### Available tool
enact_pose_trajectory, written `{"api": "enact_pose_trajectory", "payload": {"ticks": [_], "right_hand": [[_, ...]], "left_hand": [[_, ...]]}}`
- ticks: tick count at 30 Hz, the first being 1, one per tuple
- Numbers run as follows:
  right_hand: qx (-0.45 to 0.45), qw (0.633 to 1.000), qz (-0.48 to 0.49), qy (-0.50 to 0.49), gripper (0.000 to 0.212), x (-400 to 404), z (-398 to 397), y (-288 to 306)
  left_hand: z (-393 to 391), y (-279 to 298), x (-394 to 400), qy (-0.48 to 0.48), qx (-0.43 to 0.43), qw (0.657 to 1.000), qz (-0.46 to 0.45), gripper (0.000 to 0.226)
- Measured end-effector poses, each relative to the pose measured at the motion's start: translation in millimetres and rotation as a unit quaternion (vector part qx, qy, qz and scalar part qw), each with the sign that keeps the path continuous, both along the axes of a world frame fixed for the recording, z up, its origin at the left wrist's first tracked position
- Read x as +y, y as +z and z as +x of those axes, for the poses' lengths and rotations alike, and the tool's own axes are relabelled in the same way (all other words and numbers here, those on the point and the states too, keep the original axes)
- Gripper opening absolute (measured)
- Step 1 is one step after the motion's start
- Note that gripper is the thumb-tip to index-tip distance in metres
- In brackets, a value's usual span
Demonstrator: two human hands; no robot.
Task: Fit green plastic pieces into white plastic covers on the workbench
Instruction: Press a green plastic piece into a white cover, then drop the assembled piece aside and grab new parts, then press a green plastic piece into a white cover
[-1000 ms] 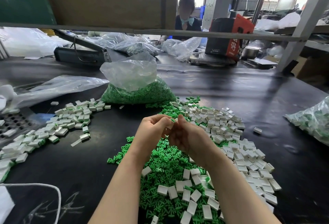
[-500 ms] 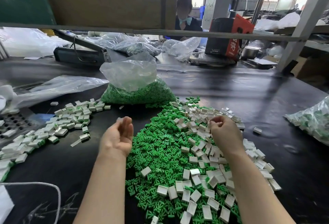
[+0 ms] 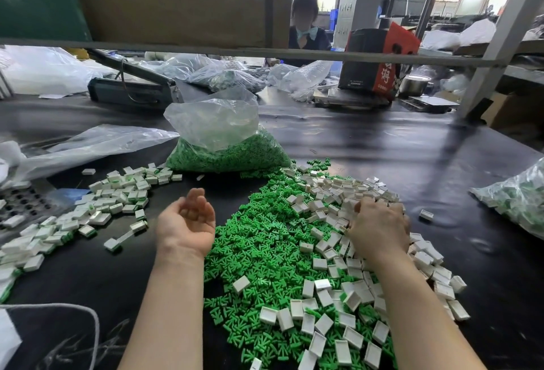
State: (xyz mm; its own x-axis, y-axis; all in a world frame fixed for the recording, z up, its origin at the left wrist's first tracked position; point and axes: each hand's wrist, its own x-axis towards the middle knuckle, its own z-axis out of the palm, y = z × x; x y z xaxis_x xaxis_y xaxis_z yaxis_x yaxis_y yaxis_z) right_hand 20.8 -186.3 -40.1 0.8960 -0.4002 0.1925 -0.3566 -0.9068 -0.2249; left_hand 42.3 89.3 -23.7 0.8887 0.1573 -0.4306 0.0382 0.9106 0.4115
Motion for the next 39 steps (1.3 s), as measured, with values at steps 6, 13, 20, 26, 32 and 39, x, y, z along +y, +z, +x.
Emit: {"api": "enact_pose_trajectory", "payload": {"ticks": [6, 13, 20, 26, 32, 39], "right_hand": [[-0.033, 0.999, -0.022, 0.001, 0.015, -2, 1, -4], [-0.045, 0.998, -0.04, 0.009, 0.017, -4, 2, -7], [-0.053, 0.998, -0.035, 0.008, 0.025, -4, 2, -4], [-0.094, 0.995, -0.002, 0.029, 0.018, -1, 2, -3], [-0.144, 0.904, 0.33, 0.231, 0.022, 22, -2, 20], [-0.082, 0.894, 0.333, 0.289, 0.019, 50, -7, 12]], "left_hand": [[-5, 8, -30, -0.112, -0.038, 0.951, 0.284, 0.019], [-14, -1, -54, -0.192, -0.112, 0.742, 0.633, 0.012], [-12, -11, -63, -0.276, -0.145, 0.57, 0.76, 0.015], [-13, -14, -69, -0.265, -0.172, 0.534, 0.784, 0.02], [-11, -8, -69, -0.225, -0.177, 0.659, 0.695, 0.019], [-14, -12, -71, -0.253, -0.159, 0.543, 0.784, 0.019]]}}
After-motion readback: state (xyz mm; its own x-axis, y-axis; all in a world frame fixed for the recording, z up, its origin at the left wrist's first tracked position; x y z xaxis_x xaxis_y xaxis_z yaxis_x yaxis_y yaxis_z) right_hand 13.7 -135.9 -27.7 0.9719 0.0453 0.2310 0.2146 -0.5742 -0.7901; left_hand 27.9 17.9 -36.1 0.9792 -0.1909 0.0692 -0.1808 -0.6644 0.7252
